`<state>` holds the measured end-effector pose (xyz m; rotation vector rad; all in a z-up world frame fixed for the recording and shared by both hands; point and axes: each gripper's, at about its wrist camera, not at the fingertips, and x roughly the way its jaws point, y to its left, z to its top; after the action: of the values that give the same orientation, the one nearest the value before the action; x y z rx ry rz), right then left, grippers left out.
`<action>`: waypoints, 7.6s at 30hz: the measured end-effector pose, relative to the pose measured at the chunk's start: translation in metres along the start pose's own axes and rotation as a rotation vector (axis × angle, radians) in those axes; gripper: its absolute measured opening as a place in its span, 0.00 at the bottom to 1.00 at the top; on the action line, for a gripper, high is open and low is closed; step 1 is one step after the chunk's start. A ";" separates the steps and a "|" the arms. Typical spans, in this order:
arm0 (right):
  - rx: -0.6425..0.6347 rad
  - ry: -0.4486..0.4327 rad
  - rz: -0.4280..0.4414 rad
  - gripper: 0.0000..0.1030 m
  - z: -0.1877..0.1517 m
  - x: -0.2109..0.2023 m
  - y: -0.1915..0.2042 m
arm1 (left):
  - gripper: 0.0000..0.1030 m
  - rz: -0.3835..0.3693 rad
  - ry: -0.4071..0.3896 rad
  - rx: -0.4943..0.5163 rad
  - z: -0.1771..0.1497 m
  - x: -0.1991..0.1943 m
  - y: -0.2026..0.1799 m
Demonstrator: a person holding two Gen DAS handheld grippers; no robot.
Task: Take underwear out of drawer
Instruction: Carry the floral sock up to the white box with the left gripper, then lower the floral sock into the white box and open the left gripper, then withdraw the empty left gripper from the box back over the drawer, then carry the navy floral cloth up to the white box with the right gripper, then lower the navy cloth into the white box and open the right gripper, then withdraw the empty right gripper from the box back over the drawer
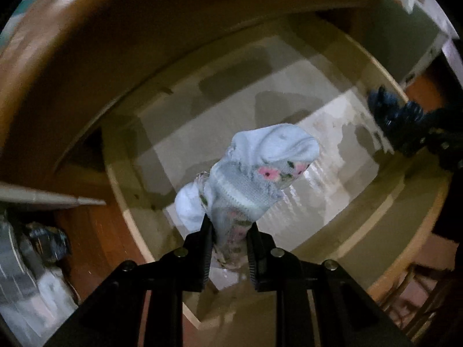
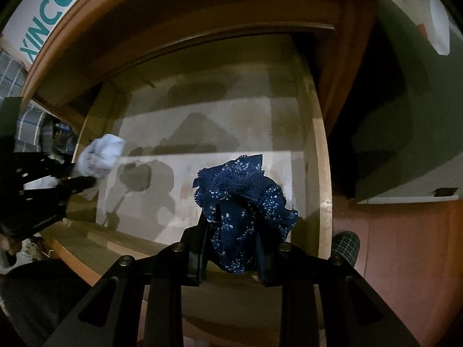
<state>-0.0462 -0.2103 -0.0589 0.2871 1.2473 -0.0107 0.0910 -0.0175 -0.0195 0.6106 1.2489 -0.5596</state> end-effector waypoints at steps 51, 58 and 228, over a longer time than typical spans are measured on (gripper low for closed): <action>-0.031 -0.005 -0.033 0.23 -0.004 -0.002 0.004 | 0.20 0.099 -0.490 -0.456 0.077 -0.273 0.068; -0.025 -0.001 -0.022 0.23 -0.002 0.000 0.004 | 0.20 0.081 -0.435 -0.456 0.110 -0.241 0.074; -0.229 -0.419 -0.060 0.98 0.079 -0.215 0.092 | 0.58 0.272 -0.317 -0.633 -0.099 -0.070 0.016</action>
<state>-0.0271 -0.1705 0.1844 0.0429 0.8305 0.0194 0.0178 0.0672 0.0307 0.1400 0.9475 -0.0136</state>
